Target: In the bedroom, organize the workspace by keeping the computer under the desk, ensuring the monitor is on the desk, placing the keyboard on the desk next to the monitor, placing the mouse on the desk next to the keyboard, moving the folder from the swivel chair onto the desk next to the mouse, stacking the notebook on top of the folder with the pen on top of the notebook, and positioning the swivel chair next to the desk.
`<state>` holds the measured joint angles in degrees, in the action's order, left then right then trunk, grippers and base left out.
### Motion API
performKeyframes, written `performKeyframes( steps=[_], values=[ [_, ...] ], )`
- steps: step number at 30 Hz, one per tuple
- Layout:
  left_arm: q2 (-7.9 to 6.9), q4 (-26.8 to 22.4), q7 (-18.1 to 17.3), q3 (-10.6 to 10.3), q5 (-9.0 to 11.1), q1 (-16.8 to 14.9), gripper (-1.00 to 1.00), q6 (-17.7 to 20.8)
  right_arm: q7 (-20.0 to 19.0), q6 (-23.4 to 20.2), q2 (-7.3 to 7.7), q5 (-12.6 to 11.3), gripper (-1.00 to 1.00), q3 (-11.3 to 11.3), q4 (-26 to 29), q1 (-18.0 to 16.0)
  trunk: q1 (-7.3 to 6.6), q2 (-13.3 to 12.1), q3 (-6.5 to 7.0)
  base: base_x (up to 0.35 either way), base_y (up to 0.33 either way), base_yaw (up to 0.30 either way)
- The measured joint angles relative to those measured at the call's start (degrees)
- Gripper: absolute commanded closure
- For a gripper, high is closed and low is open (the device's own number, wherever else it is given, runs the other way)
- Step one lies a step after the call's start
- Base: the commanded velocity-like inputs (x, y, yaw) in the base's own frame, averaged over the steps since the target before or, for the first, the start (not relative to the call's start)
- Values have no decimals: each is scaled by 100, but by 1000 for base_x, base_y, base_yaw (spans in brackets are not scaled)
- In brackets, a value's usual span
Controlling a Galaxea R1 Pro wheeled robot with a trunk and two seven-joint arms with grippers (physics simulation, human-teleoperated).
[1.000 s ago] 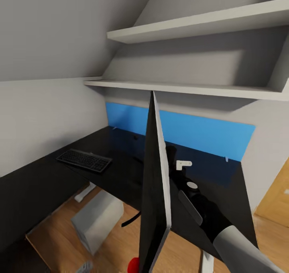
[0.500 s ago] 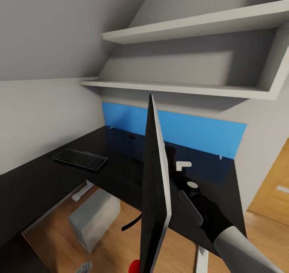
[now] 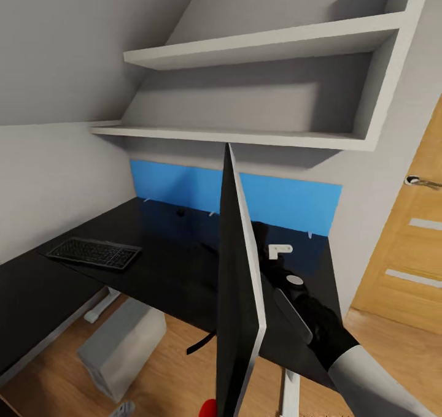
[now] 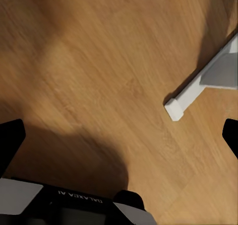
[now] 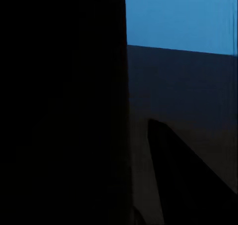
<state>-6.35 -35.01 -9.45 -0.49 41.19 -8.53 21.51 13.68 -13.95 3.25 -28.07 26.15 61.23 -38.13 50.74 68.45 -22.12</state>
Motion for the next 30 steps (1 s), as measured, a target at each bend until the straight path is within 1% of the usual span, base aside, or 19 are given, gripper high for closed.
performKeyframes(
  steps=[4,11,18,19,20,21,22,23,24,25,26,27,28,29,30],
  values=[
    [-4,1,0,83,-3,6,-100,-6,-4,1,-3,1,100,16,16,0,0,0,19,0,0,-265],
    [-5,1,6,117,-3,30,-100,-9,-5,1,-5,1,100,29,22,0,0,0,52,0,-6,-264],
    [-13,2,26,133,-2,36,-100,-11,5,22,-6,39,100,34,31,5,0,0,80,0,-228,-139],
    [-13,2,30,134,-2,36,-100,-11,4,28,-6,3,100,59,30,5,0,1,82,0,-340,139],
    [-19,2,26,343,2,67,-100,-22,-8,1,-8,-15,100,70,66,8,0,0,83,0,-341,185],
    [-19,4,25,373,3,69,-100,-22,-16,17,-11,-15,100,50,87,7,0,1,85,0,-343,256],
    [-19,3,37,409,2,74,-100,-22,2,-2,-8,115,100,30,86,3,0,1,87,0,-344,260],
    [-19,1,39,414,3,74,-100,-22,14,-14,-6,118,100,41,55,4,0,0,86,0,-344,263],
    [-19,3,42,416,3,73,-100,-21,0,7,-9,4,100,64,59,8,0,1,85,-15,-344,267],
    [-19,3,53,419,2,72,-100,-22,-17,15,-12,-32,100,53,75,8,0,0,86,-75,-342,259],
    [-18,1,77,425,3,74,-100,-22,0,-2,-9,97,100,29,81,4,1,1,87,-87,-341,256],
    [-18,-1,82,428,3,75,-100,-21,17,-18,-6,153,100,44,57,5,1,0,87,-105,-339,252],
    [-18,1,87,430,3,74,-100,-21,4,-5,-9,50,100,40,26,6,1,0,87,-133,-333,255],
    [-19,2,93,433,3,74,-100,-20,-1,3,-9,25,100,43,44,7,2,0,86,-136,-332,258],
    [-19,2,94,434,3,74,-100,-19,3,0,-9,74,100,43,75,5,1,0,87,-139,-331,262]
  ],
)
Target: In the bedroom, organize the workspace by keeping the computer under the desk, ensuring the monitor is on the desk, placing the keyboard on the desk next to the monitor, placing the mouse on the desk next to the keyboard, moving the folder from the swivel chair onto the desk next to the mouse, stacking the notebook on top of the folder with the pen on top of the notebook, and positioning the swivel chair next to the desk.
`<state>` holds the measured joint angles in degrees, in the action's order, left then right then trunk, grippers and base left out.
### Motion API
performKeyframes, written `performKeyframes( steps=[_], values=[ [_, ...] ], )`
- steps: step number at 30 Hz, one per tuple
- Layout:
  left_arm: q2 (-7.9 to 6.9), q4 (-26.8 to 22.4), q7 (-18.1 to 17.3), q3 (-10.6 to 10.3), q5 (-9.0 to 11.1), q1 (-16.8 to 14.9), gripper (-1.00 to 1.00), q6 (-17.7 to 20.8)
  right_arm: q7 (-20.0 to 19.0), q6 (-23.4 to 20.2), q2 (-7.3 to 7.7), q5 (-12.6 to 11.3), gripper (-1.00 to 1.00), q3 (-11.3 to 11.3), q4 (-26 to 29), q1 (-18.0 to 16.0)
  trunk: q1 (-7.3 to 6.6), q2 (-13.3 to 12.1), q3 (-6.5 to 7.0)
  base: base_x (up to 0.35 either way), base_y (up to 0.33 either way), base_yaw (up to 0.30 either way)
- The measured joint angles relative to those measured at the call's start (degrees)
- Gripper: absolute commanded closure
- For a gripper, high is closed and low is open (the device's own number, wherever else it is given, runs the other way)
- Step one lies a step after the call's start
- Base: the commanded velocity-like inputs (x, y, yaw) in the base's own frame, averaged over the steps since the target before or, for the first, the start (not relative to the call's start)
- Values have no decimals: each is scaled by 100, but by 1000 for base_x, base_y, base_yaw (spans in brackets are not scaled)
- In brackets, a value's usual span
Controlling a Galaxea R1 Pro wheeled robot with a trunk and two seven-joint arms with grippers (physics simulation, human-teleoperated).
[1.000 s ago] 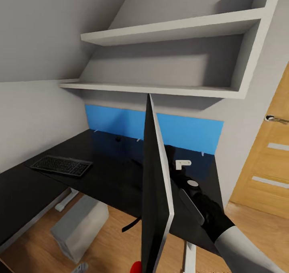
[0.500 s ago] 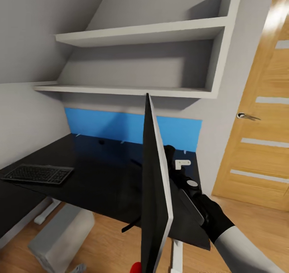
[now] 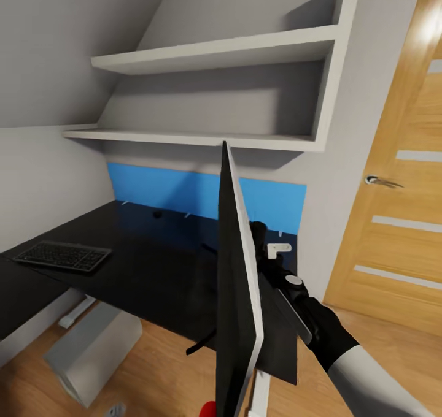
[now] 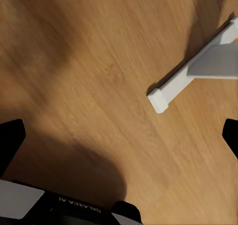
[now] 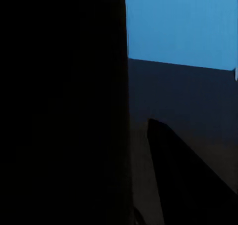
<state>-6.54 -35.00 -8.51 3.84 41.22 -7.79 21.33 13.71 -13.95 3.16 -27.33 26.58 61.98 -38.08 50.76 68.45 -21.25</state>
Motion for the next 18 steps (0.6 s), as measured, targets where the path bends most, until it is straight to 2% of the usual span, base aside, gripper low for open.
performKeyframes(
  steps=[13,18],
  values=[
    [0,1,3,2,0,0,-100,5,1,-1,-2,-11,100,2,-3,1,0,0,0,-152,-323,275],
    [0,-2,4,4,3,1,-100,3,4,-6,1,-3,100,4,-6,1,-1,0,0,-102,-170,279]
  ],
)
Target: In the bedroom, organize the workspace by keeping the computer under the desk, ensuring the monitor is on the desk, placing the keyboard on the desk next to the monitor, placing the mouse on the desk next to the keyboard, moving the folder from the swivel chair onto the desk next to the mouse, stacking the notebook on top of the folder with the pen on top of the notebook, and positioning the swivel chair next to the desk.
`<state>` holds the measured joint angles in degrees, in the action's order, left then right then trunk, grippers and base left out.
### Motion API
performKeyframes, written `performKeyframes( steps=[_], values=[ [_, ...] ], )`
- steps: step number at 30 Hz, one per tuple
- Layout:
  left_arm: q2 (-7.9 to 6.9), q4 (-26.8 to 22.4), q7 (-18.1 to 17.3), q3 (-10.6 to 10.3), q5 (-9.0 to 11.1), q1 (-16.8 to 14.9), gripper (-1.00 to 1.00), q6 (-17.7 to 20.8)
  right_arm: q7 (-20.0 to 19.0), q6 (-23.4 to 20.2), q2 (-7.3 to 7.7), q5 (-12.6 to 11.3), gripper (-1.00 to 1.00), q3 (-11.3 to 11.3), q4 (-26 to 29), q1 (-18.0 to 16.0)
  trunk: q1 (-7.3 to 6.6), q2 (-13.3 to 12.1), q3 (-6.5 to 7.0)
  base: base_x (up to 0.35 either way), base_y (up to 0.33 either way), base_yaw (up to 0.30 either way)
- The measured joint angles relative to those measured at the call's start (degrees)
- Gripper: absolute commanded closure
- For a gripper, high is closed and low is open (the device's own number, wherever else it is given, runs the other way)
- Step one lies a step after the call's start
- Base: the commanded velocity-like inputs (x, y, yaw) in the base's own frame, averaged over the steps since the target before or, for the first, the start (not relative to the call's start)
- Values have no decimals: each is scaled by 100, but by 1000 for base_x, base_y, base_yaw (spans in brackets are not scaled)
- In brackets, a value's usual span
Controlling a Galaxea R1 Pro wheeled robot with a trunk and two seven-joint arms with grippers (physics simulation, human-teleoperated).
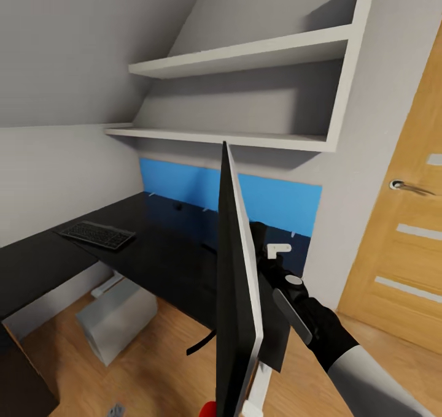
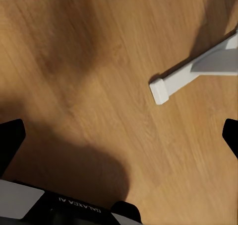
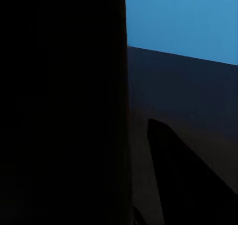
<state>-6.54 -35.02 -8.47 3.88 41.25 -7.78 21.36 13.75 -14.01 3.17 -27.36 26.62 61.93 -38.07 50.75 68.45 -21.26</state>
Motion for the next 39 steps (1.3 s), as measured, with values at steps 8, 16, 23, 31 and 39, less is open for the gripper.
performKeyframes(
  steps=[8,16,23,31,39],
  values=[
    [0,-2,1,2,5,0,-100,3,-3,3,0,0,100,-2,2,0,-1,0,0,-21,-34,278],
    [4,-4,1,1,6,0,-100,4,-2,7,1,3,100,-1,1,0,-1,0,0,-2,-3,276],
    [8,-4,0,1,6,0,-100,5,-2,6,1,1,100,-1,1,0,-1,0,0,0,0,276],
    [9,-3,7,1,-2,0,-100,-1,-3,2,0,2,100,-7,2,0,-1,0,0,0,0,276],
    [9,0,8,-1,-9,0,-100,-4,-3,-3,0,0,100,-1,18,0,-1,0,0,0,-117,276]
  ],
)
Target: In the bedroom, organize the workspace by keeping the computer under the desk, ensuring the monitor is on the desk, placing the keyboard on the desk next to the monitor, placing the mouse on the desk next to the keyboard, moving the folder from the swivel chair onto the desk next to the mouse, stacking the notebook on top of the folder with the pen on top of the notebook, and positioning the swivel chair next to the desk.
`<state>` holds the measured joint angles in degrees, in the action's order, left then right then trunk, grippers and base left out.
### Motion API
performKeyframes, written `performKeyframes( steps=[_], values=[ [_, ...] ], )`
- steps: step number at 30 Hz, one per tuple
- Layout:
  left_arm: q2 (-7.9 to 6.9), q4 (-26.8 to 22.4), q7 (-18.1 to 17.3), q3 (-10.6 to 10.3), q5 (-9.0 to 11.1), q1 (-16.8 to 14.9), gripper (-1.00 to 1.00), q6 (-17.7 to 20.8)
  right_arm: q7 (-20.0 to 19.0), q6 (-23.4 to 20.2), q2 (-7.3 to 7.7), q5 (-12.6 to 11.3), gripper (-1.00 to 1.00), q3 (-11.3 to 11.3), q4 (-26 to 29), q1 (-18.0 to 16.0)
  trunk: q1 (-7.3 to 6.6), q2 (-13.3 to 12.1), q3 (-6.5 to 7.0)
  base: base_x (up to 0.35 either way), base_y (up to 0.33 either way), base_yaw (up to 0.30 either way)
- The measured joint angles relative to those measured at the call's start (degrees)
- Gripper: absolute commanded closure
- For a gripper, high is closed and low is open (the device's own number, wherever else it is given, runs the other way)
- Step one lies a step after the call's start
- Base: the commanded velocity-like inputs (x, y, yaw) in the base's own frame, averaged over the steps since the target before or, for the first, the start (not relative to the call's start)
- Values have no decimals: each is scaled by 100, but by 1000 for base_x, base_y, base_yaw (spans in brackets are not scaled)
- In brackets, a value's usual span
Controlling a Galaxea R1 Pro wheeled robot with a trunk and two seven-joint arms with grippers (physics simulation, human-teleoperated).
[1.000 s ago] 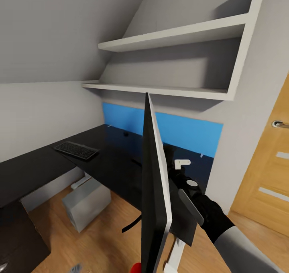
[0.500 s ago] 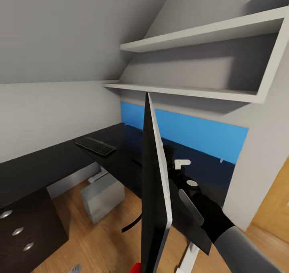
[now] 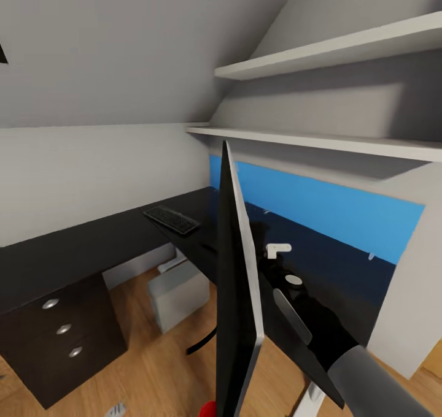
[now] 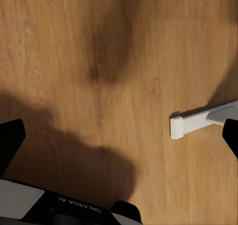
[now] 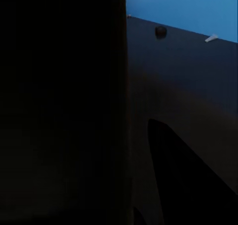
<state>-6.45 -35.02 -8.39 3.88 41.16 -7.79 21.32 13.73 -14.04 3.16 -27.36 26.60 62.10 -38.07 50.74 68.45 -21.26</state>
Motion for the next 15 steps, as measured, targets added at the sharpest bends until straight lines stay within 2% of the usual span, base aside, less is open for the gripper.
performKeyframes(
  steps=[3,5,7,9,15],
  values=[
    [0,2,0,-1,-8,0,-100,-47,1,-5,0,14,100,9,38,0,0,0,0,0,-300,276],
    [0,3,0,-2,-12,0,-100,-82,5,-124,-3,177,100,15,227,24,0,1,1,0,-332,276],
    [0,3,2,-2,-12,0,-100,-88,3,-211,-2,123,100,13,250,43,0,0,0,0,-334,276],
    [0,3,7,-2,-17,0,-100,-101,9,-343,0,210,100,15,415,88,0,1,0,0,-337,271],
    [0,2,8,-2,-22,0,-100,-107,10,-389,-7,212,100,7,466,127,0,0,0,0,-338,270]
  ],
)
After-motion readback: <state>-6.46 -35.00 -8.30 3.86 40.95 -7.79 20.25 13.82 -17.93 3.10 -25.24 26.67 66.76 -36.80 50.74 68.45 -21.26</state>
